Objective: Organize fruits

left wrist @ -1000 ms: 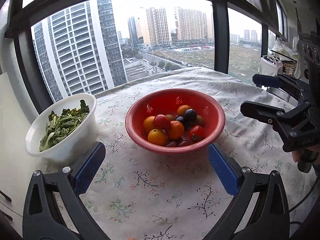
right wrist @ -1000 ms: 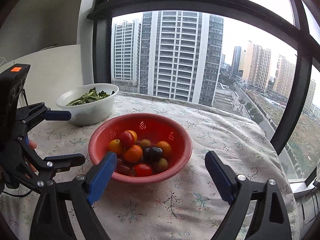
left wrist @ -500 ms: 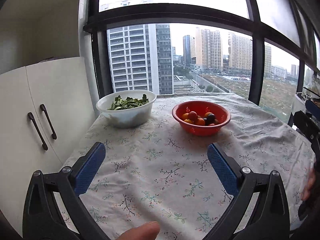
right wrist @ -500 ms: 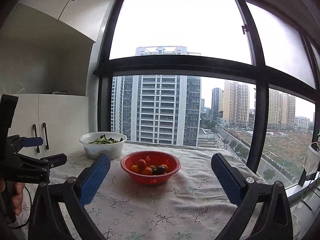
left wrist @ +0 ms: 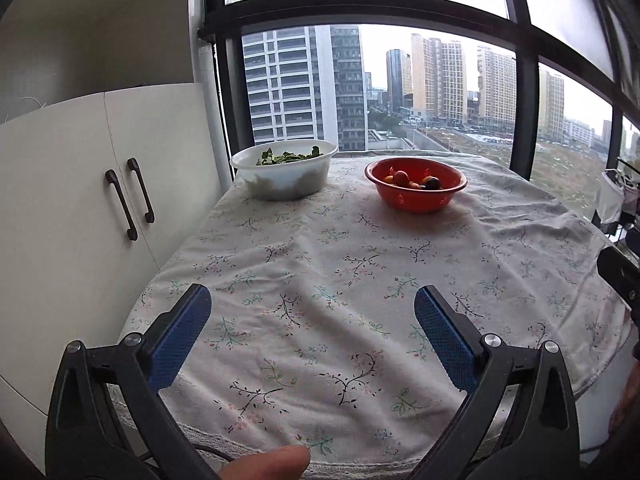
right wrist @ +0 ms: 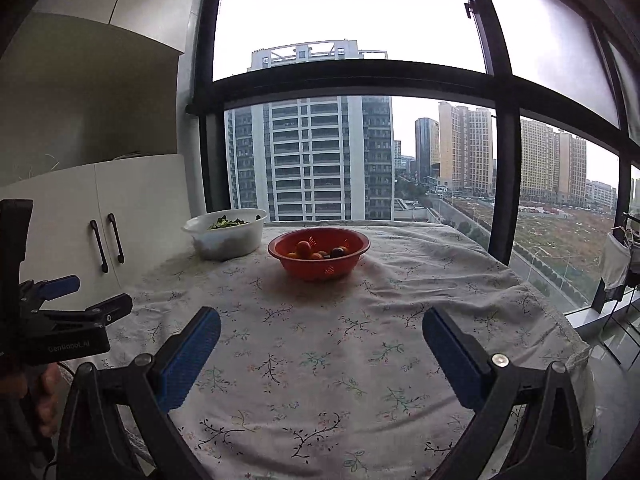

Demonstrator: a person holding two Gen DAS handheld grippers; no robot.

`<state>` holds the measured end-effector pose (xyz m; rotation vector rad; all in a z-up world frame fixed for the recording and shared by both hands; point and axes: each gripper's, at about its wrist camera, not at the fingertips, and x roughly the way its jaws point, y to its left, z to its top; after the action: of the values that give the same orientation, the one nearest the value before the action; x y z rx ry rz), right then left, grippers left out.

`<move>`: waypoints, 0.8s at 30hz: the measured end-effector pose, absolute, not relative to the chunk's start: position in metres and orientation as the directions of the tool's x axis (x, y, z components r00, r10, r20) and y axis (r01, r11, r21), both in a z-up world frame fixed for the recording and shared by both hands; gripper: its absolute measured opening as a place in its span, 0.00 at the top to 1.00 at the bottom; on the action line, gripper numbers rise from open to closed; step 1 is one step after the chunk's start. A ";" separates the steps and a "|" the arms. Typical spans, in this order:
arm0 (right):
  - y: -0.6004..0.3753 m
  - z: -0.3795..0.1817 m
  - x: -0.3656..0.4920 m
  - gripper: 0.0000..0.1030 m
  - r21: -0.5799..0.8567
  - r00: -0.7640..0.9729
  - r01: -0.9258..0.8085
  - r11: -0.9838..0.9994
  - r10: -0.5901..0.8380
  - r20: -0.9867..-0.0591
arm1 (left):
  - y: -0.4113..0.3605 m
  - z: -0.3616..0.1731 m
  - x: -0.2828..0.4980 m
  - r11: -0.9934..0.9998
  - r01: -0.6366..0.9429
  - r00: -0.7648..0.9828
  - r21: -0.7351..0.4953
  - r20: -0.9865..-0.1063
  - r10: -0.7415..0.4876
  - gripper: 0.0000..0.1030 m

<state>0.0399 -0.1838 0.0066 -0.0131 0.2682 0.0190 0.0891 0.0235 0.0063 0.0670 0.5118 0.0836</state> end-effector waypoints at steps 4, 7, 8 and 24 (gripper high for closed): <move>-0.177 -0.002 0.028 0.00 -0.022 0.958 0.019 1.000 -0.024 -0.287 | 0.016 0.000 0.067 0.996 -0.040 0.867 0.083 -0.492 0.076 0.00; -0.173 -0.002 0.017 0.00 -0.016 0.959 0.029 0.999 -0.032 -0.280 | 0.014 -0.004 0.055 0.996 -0.034 0.863 0.076 -0.501 0.068 0.00; -0.170 -0.002 0.015 0.00 -0.022 0.959 0.033 0.999 -0.038 -0.280 | 0.014 -0.004 0.051 0.997 -0.037 0.862 0.074 -0.501 0.069 0.00; -0.136 0.003 -0.016 0.00 -0.079 0.973 0.022 0.997 -0.040 -0.229 | 0.028 0.009 0.017 0.999 -0.051 0.882 0.005 -0.469 0.048 0.00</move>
<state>-0.0158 -0.1356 0.0029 -0.0765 0.2323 -0.0311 0.0167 0.0278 0.0088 -0.0075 0.4877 0.0517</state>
